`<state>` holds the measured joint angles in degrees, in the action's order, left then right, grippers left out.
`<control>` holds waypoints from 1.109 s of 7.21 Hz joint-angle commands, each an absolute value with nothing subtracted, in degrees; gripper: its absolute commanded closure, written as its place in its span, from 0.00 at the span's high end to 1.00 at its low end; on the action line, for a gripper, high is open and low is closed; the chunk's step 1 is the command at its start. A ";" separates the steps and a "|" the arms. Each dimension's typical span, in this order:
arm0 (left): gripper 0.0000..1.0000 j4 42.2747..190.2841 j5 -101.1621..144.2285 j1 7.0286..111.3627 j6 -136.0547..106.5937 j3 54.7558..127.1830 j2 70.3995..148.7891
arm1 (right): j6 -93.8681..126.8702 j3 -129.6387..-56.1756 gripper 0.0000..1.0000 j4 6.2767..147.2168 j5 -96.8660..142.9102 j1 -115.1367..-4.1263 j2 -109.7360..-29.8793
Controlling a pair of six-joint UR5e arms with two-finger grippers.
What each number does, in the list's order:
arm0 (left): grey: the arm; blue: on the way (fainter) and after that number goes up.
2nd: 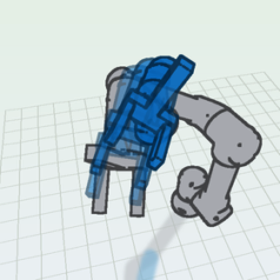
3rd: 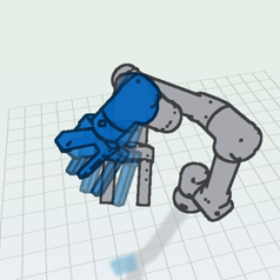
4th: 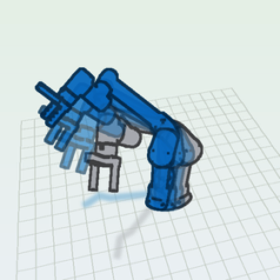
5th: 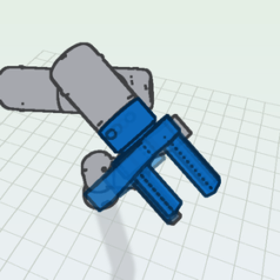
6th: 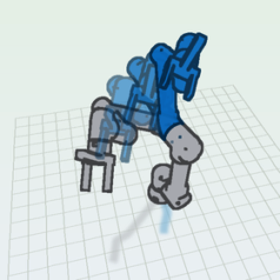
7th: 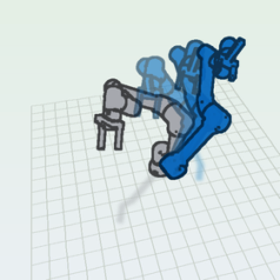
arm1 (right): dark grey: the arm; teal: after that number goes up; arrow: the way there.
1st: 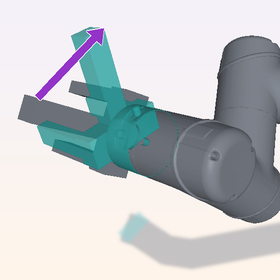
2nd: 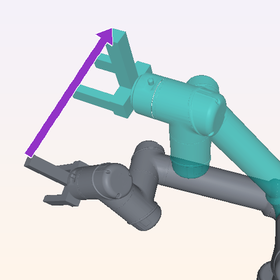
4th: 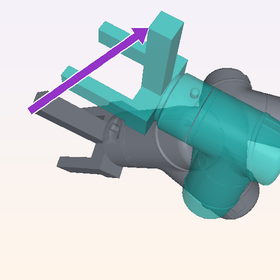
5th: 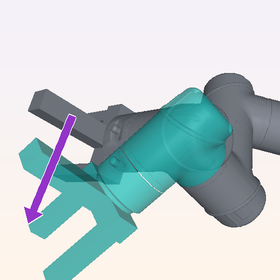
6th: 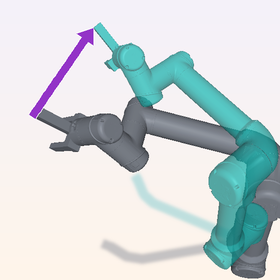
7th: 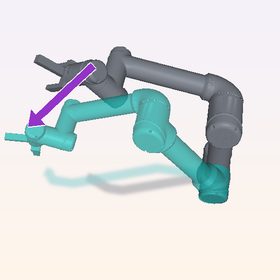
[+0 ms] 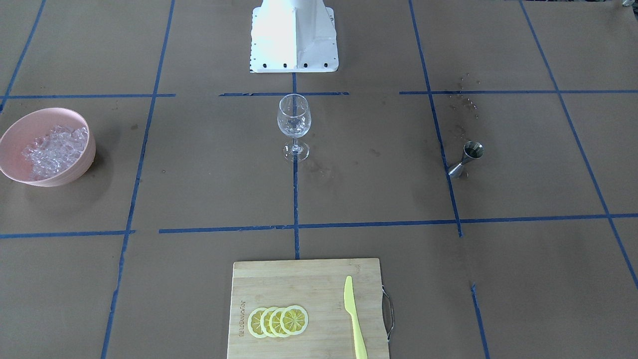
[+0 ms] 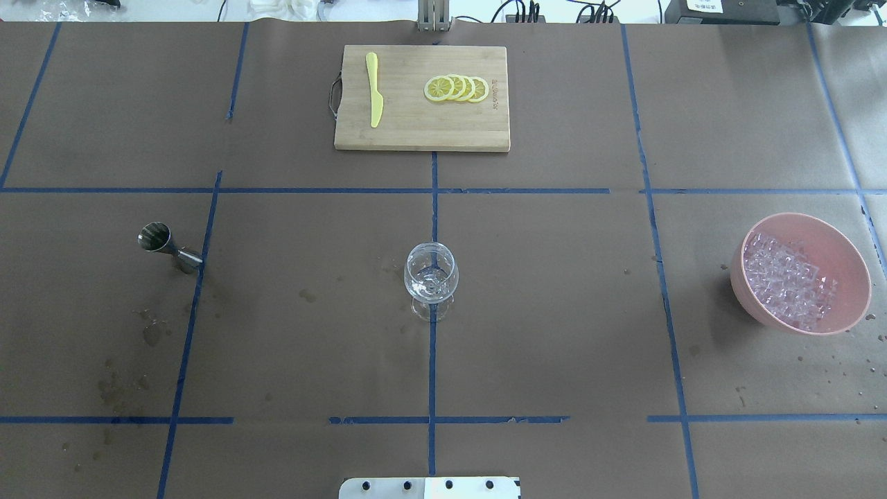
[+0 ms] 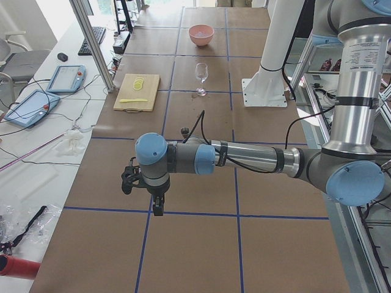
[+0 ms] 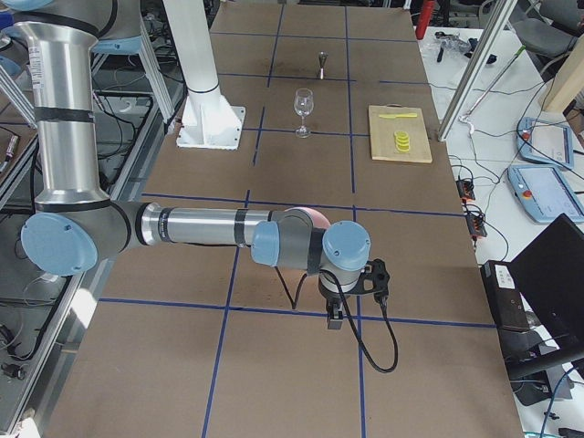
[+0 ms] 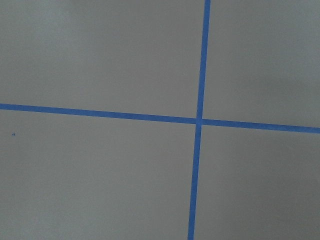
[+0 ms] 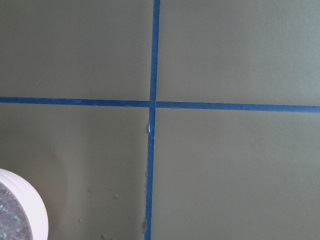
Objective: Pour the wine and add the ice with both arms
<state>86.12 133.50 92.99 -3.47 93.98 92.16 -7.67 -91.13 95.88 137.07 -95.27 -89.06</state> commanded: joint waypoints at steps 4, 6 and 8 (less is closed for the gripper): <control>1.00 86.40 132.90 87.23 -6.39 107.97 94.83 | -7.65 -93.59 1.00 96.07 138.25 -95.27 -89.21; 1.00 90.93 132.98 83.33 -18.93 112.40 96.42 | -7.65 -97.19 1.00 96.06 137.64 -95.10 -88.77; 1.00 101.80 131.93 77.03 -35.35 115.72 91.19 | -7.65 -97.91 1.00 96.06 137.99 -93.88 -88.77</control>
